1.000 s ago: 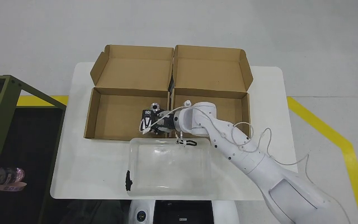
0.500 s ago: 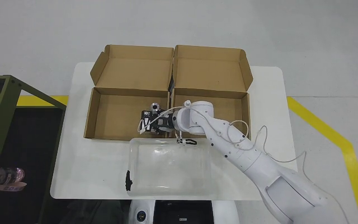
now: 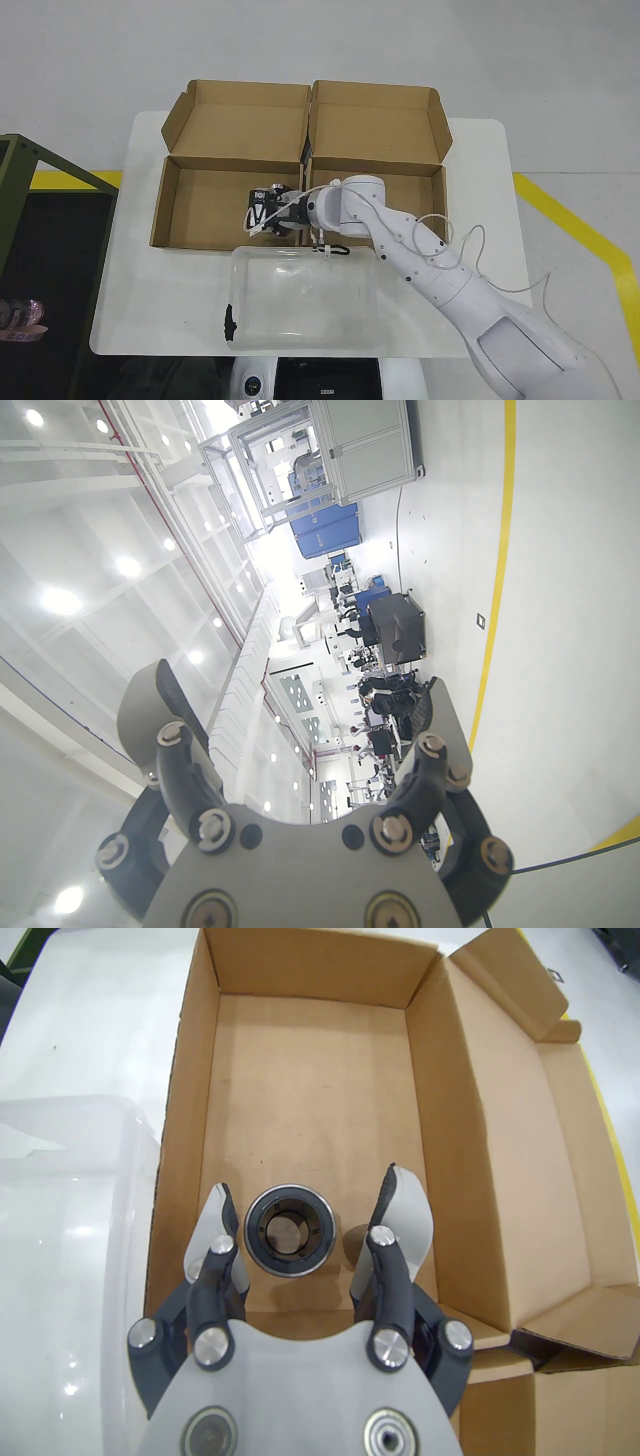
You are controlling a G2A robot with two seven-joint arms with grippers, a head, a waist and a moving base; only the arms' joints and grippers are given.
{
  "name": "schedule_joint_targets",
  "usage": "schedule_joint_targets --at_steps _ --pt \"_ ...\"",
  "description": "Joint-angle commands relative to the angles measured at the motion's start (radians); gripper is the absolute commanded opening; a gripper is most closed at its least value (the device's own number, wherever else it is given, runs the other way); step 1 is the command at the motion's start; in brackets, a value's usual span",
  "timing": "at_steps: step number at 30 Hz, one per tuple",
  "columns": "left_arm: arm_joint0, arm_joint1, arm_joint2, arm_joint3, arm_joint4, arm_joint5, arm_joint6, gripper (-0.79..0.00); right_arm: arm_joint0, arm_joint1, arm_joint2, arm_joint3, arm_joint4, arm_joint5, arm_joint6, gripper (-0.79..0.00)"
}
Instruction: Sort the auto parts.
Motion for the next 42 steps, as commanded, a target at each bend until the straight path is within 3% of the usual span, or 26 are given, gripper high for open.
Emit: schedule_joint_targets --at_steps 1,3,9,15,19,23,33,42 --pt "0.000 0.000 0.000 0.000 0.000 0.000 0.000 0.000 -0.005 0.004 0.017 -0.027 0.000 -0.001 -0.009 -0.268" --pt "0.000 0.000 0.000 0.000 0.000 0.000 0.000 0.000 -0.010 0.011 0.036 -0.057 -0.013 0.001 -0.008 -0.311" --pt "0.000 0.000 0.000 0.000 0.000 0.000 0.000 0.000 -0.063 0.037 0.117 -0.179 -0.020 0.002 -0.019 -0.237" --pt "0.000 0.000 0.000 0.000 0.000 0.000 0.000 0.000 -0.175 0.075 0.224 -0.353 -0.038 -0.002 -0.014 -0.237" --pt "0.000 0.000 0.000 0.000 0.000 0.000 0.000 0.000 -0.272 0.101 0.299 -0.464 -0.067 0.004 -0.027 -0.308" --pt "0.000 0.000 0.000 0.000 0.000 0.000 0.000 0.000 -0.369 0.125 0.380 -0.554 -0.095 0.000 -0.052 -0.225" --pt "0.000 0.000 0.000 0.000 0.000 0.000 0.000 0.000 -0.639 0.180 0.626 -0.743 -0.178 0.015 -0.168 -0.200" --pt "0.000 0.000 0.000 0.000 0.000 0.000 0.000 0.000 -0.903 0.210 0.846 -0.827 -0.211 0.082 -0.334 -0.163"
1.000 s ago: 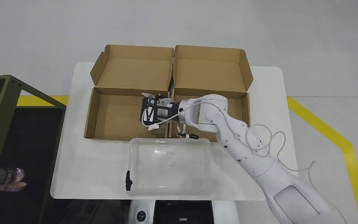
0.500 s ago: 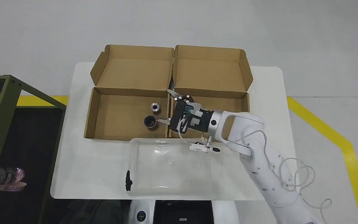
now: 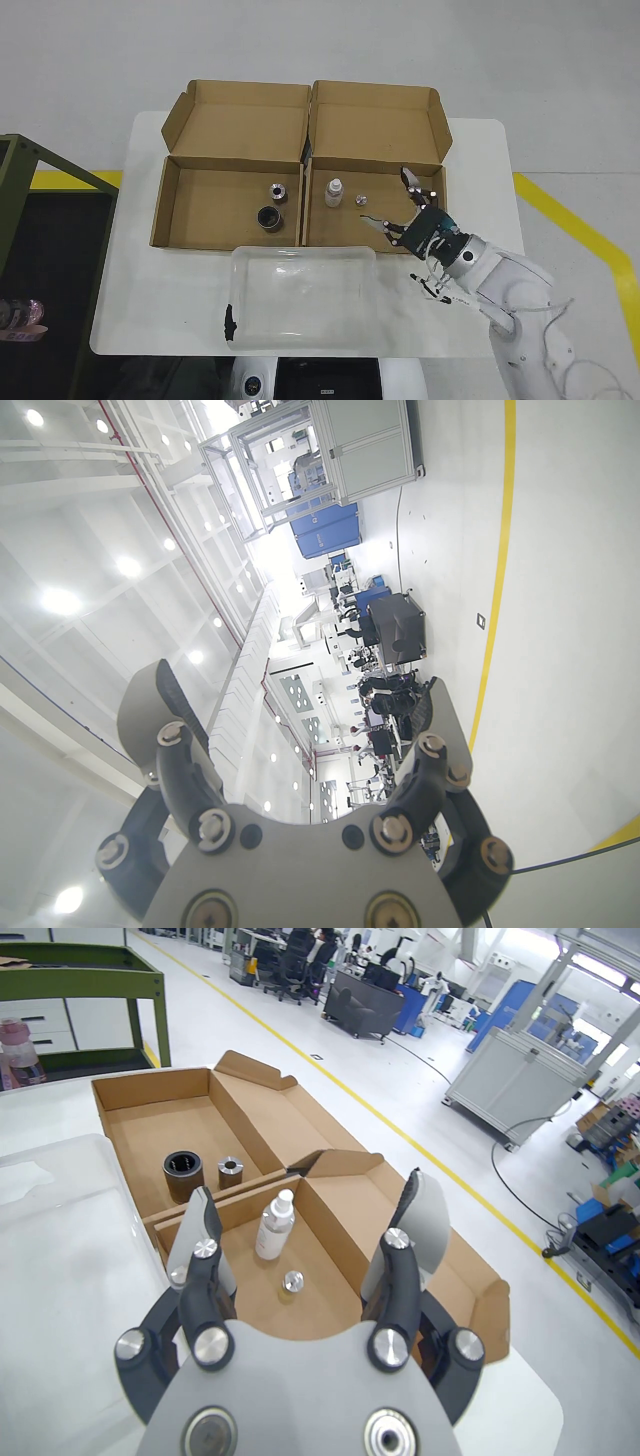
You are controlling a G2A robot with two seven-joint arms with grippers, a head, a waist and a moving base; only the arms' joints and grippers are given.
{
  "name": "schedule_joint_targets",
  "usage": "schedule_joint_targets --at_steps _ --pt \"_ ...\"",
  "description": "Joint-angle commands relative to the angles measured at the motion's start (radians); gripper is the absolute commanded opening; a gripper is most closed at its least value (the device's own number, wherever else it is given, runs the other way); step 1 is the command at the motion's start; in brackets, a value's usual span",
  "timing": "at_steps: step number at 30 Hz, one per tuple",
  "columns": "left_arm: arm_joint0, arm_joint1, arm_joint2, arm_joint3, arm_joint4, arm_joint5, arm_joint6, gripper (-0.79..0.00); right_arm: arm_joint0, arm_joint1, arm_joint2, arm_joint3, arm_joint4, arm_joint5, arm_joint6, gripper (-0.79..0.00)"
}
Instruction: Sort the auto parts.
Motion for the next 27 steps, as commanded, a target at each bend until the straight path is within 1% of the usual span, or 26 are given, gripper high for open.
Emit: schedule_joint_targets --at_steps 1,5,8,15,17,19,21,22,27 --pt "0.000 0.000 0.000 0.000 0.000 0.000 0.000 0.000 -0.054 0.004 0.039 -0.009 -0.006 0.012 -0.035 -0.166" --pt "0.000 0.000 0.000 0.000 0.000 0.000 0.000 0.000 -0.142 0.011 0.097 -0.019 -0.014 0.033 -0.105 -0.154" --pt "0.000 0.000 0.000 0.000 0.000 0.000 0.000 0.000 -0.185 0.015 0.126 -0.015 -0.016 0.054 -0.146 -0.139" --pt "0.000 0.000 0.000 0.000 0.000 0.000 0.000 0.000 -0.237 0.021 0.169 0.004 -0.018 0.079 -0.208 -0.132" --pt "0.000 0.000 0.000 0.000 0.000 0.000 0.000 0.000 -0.247 0.023 0.177 0.008 -0.016 0.085 -0.219 -0.120" --pt "0.000 0.000 0.000 0.000 0.000 0.000 0.000 0.000 -0.256 0.024 0.182 0.013 -0.015 0.088 -0.228 -0.092" --pt "0.000 0.000 0.000 0.000 0.000 0.000 0.000 0.000 -0.263 0.025 0.186 0.021 -0.013 0.093 -0.238 -0.043" --pt "0.000 0.000 0.000 0.000 0.000 0.000 0.000 0.000 -0.267 0.026 0.187 0.027 -0.013 0.095 -0.240 -0.006" --pt "0.000 0.000 0.000 0.000 0.000 0.000 0.000 0.000 -0.277 0.028 0.190 0.052 -0.003 0.111 -0.257 0.000"
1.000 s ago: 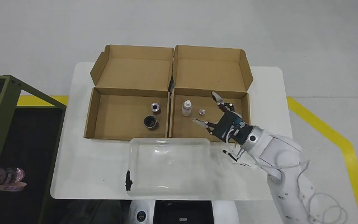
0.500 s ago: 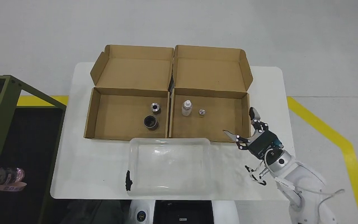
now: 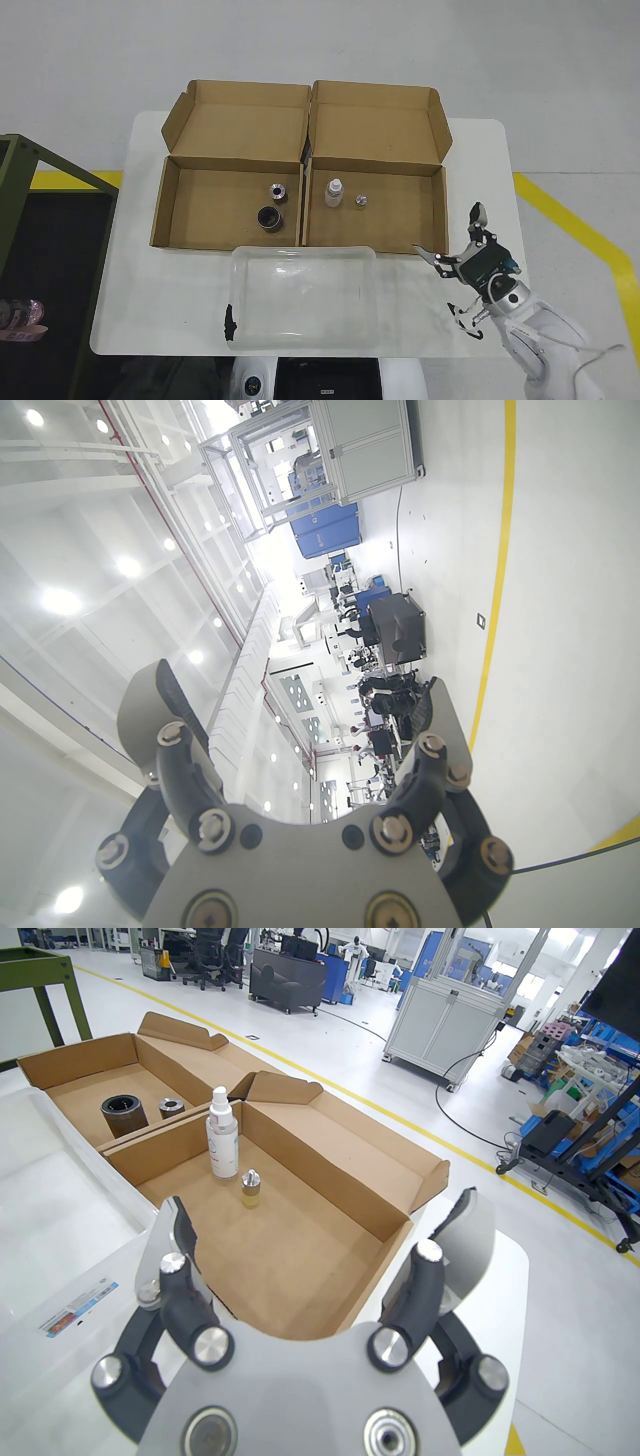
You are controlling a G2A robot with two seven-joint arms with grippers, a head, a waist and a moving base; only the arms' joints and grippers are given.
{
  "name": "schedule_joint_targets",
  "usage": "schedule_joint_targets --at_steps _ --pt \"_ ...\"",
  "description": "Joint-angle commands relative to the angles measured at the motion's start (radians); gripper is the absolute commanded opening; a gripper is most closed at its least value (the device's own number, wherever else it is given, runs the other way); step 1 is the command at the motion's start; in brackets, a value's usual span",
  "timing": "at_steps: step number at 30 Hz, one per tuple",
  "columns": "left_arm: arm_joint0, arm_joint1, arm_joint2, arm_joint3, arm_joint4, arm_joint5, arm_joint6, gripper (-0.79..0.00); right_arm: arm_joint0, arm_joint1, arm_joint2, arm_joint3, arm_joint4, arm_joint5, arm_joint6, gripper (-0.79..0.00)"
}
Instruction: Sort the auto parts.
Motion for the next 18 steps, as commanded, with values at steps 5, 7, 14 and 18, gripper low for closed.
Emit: schedule_joint_targets --at_steps 5,7,14,18 --pt "0.000 0.000 0.000 0.000 0.000 0.000 0.000 0.000 -0.009 0.003 0.004 0.011 0.003 0.000 -0.007 0.000" --pt "0.000 0.000 0.000 0.000 0.000 0.000 0.000 0.000 -0.009 0.003 0.004 0.011 0.003 0.001 -0.007 0.000" --pt "0.000 0.000 0.000 0.000 0.000 0.000 0.000 0.000 -0.009 0.003 0.004 0.011 0.003 0.000 -0.007 0.000" --pt "0.000 0.000 0.000 0.000 0.000 0.000 0.000 -0.001 -0.009 0.003 0.004 0.011 0.003 0.000 -0.007 0.000"
